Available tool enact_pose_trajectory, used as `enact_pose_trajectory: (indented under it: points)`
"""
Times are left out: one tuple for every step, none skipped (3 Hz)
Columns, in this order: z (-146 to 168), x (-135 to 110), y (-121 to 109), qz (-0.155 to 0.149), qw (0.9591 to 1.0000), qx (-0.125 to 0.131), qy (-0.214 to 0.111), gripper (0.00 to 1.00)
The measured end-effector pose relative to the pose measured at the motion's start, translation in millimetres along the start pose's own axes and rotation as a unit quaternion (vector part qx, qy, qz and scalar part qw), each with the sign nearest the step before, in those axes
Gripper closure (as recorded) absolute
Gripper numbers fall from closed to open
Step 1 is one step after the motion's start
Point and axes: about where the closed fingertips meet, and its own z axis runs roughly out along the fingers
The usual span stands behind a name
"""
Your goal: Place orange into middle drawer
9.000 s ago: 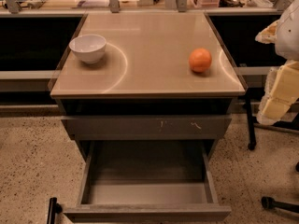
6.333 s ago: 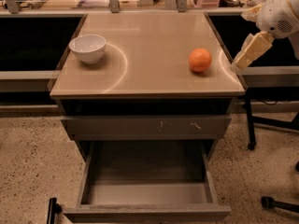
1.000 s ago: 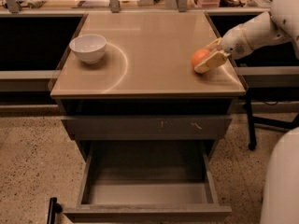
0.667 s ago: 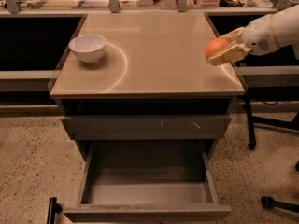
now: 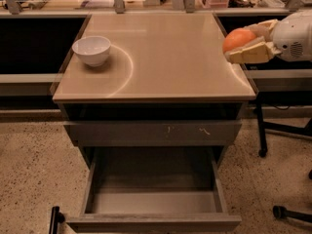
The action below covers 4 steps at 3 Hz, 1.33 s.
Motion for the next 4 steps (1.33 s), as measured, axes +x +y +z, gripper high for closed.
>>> enact_pose_trajectory:
  points:
    - [1, 3, 6, 0.002, 1.0000, 0.000, 0.001, 1.00]
    - [-15, 11, 23, 0.051, 0.9981, 0.034, -0.008, 1.00]
    - [-33, 58, 45, 0.127, 0.9881, 0.087, -0.007, 1.00]
    - [-18, 124, 79, 0.184, 0.9793, 0.082, 0.026, 1.00]
